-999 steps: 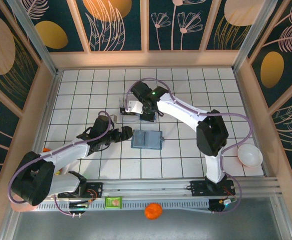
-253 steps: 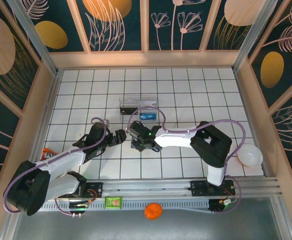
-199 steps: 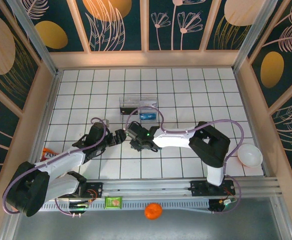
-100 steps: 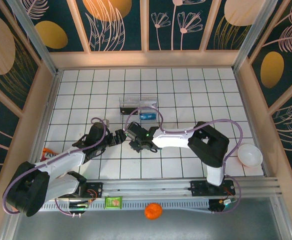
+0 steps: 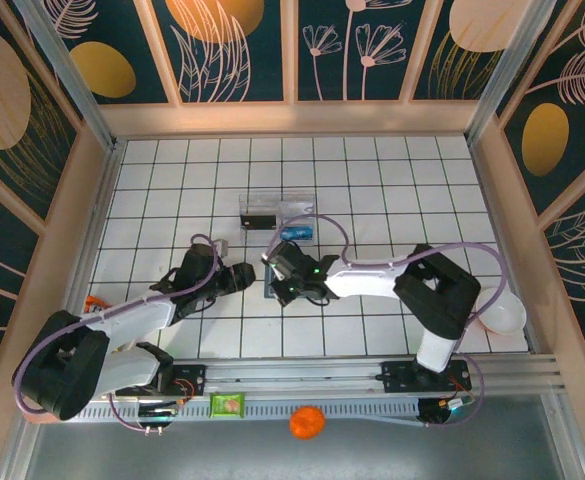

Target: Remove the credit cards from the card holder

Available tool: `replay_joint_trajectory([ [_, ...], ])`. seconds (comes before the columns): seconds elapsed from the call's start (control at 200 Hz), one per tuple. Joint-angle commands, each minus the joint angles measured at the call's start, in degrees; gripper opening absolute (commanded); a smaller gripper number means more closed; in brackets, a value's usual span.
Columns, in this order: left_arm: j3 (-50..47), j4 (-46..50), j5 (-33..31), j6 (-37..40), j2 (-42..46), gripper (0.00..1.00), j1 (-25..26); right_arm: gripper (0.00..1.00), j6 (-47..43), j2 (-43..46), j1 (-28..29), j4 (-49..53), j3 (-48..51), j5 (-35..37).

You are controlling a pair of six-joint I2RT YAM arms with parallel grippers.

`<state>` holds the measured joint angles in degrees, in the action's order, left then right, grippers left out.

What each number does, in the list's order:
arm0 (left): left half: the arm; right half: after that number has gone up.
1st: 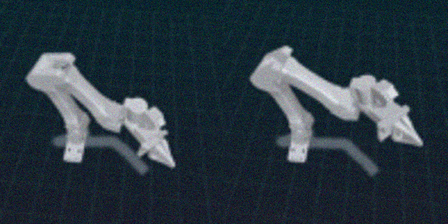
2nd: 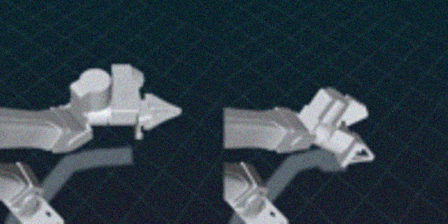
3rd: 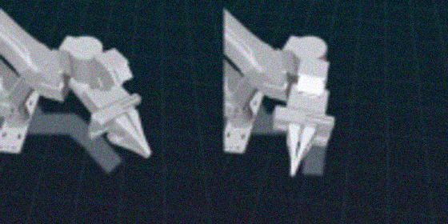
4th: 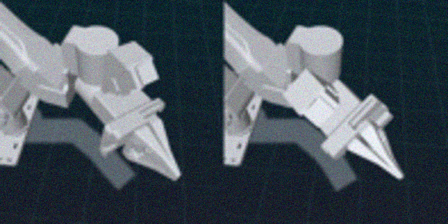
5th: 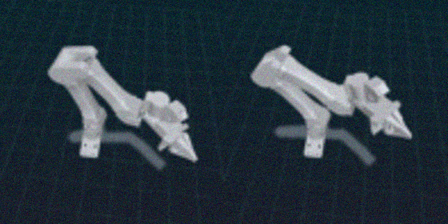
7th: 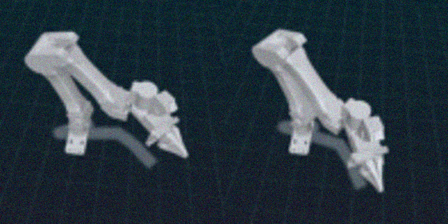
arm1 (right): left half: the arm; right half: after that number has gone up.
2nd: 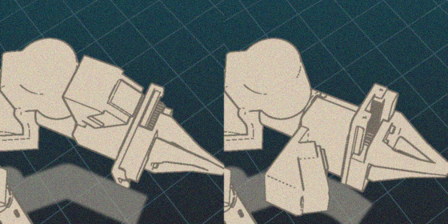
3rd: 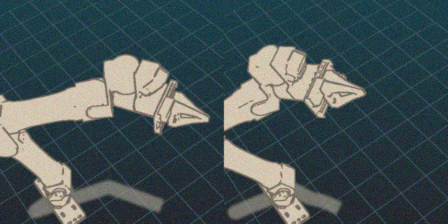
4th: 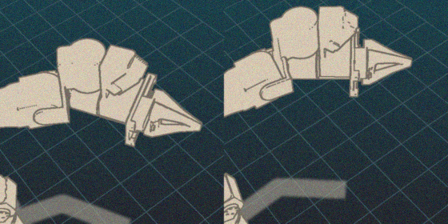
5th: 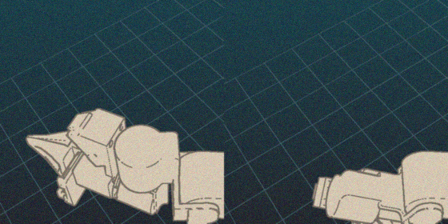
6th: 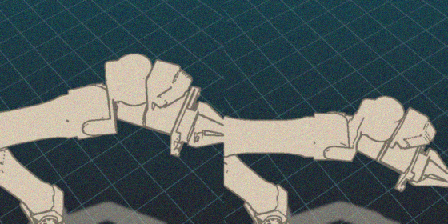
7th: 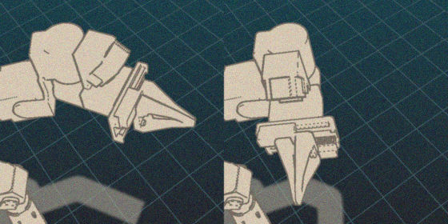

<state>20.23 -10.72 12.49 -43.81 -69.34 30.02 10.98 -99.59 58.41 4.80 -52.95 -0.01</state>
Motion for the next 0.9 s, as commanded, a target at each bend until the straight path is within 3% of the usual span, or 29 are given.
replay_joint_trajectory([
  [0.0, 0.8, -4.5, 3.0, -0.3, -2.6, 0.54, 1.8, 0.00, 3.0, 4.3, -2.4, -7.1, 3.4, -8.0],
  [0.165, 3.3, -7.5, 4.1, -1.3, -7.9, 0.37, 5.4, 0.00, 3.9, 5.6, -3.1, -9.2, 5.2, -9.6],
  [0.365, 5.3, -8.7, 5.0, -1.4, -10.5, 0.20, 6.5, 0.00, 4.7, 6.0, -3.0, -10.4, 6.1, -10.8],
  [0.515, 6.3, -7.3, 4.6, -2.0, -12.4, 0.00, 6.8, 0.00, 4.3, 6.4, -3.1, -10.2, 6.2, -10.2],
  [0.896, 7.6, -7.0, 6.9, -2.9, -16.4, 0.00, 7.7, 0.00, 4.5, 6.1, -3.1, -10.8, 6.5, -10.3],
])
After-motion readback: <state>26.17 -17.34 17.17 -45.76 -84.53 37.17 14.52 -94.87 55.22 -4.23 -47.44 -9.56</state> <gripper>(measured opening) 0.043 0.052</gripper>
